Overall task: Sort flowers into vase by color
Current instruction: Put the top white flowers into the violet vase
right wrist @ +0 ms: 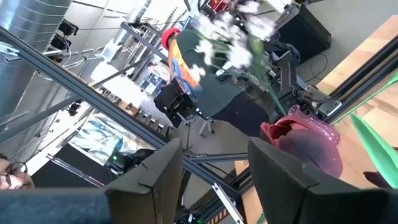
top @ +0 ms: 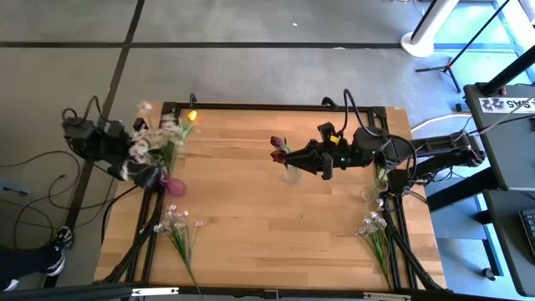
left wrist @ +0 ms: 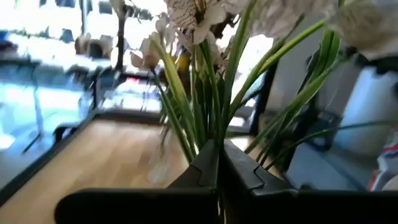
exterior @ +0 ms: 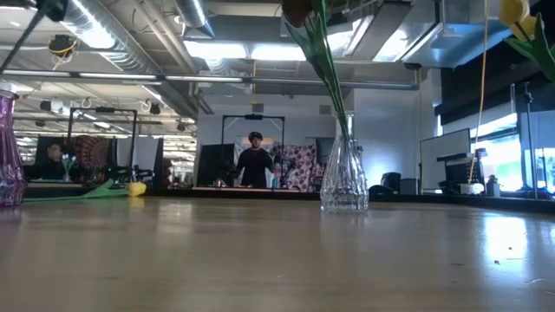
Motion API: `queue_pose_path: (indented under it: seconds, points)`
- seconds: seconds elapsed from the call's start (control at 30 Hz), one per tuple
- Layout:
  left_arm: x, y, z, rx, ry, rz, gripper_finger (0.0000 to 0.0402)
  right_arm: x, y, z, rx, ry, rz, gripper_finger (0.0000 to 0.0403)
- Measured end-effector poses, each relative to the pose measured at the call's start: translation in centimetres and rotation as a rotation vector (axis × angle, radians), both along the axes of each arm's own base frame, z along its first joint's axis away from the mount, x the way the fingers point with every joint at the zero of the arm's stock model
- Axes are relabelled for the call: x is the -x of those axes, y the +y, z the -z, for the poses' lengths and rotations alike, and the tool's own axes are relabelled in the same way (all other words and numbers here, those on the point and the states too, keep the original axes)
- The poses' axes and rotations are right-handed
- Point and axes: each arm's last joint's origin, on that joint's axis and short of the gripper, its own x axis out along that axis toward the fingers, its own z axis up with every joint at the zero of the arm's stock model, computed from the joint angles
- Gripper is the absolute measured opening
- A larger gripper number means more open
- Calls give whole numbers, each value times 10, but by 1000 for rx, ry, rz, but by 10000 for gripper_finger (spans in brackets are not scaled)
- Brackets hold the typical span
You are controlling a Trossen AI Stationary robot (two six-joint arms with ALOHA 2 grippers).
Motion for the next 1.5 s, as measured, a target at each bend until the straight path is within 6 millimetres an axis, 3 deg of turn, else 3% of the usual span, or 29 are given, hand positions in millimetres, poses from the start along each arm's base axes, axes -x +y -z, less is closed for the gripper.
queue_pose_path:
  seconds: [0.13, 0.3, 0.57, 0.73, 0.83, 1.5]
  points:
    - [9, 3, -9, -43, -42, 29, 0, -4, 1, 3, 0, 4, 0, 182]
    - [19, 7, -5, -73, 52, 17, 0, -11, 6, 3, -7, -39, -23, 182]
    - [7, 2, 6, -94, 93, -10, 0, -15, 8, 4, -10, -54, -23, 182]
    - [6, 2, -6, -128, -31, -17, 0, -15, 8, 4, -11, -54, -20, 182]
    - [7, 2, -4, -145, -4, -15, 0, -15, 8, 4, -11, -53, -19, 182]
    - [9, 1, 21, 65, 256, 40, 0, -15, 8, 4, -11, -52, -30, 182]
